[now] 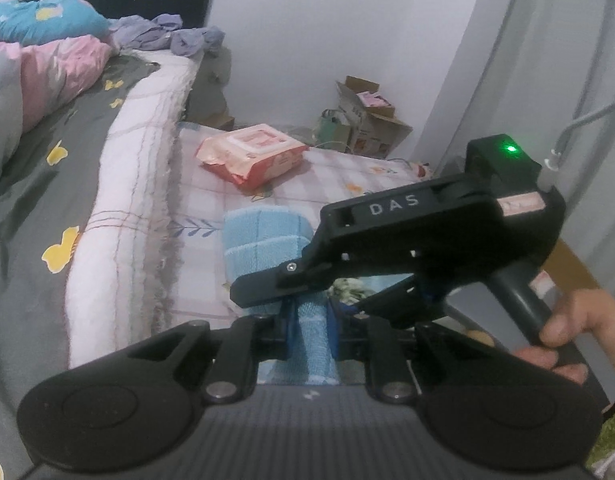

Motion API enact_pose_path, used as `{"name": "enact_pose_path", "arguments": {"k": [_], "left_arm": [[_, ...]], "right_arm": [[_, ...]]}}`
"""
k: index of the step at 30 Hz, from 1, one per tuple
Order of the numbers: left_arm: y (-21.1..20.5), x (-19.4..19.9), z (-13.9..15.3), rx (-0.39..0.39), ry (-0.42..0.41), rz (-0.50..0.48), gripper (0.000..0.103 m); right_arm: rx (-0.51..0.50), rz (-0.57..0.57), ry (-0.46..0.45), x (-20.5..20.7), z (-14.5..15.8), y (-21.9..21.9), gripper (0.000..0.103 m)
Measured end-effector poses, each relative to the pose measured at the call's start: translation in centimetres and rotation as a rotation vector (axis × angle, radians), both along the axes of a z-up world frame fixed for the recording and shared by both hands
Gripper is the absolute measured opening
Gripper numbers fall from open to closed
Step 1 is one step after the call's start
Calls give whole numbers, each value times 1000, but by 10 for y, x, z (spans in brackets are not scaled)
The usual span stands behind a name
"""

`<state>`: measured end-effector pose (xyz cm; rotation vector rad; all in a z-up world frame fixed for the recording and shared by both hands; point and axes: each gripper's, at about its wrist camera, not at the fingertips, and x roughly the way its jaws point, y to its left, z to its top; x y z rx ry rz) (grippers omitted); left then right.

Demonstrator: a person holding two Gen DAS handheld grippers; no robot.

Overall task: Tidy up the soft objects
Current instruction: 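Hold the towel with the left tool while the right tool grasps and lifts it, then carry the blue towel into the box and open the right tool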

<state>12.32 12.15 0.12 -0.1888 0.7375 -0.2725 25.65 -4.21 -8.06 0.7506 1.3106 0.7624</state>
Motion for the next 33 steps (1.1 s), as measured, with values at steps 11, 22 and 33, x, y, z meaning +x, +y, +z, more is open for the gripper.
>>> {"name": "enact_pose_path", "arguments": {"k": [11, 22, 33], "left_arm": [[-20, -24, 24, -8, -60, -56, 25], [-35, -38, 37, -2, -100, -57, 50], [-45, -31, 29, 8, -47, -33, 77]], "right_arm": [[15, -31, -87, -22, 34, -29, 20], [-16, -115, -178, -38, 64, -94, 19], [-50, -260, -266, -59, 103, -197, 19]]}}
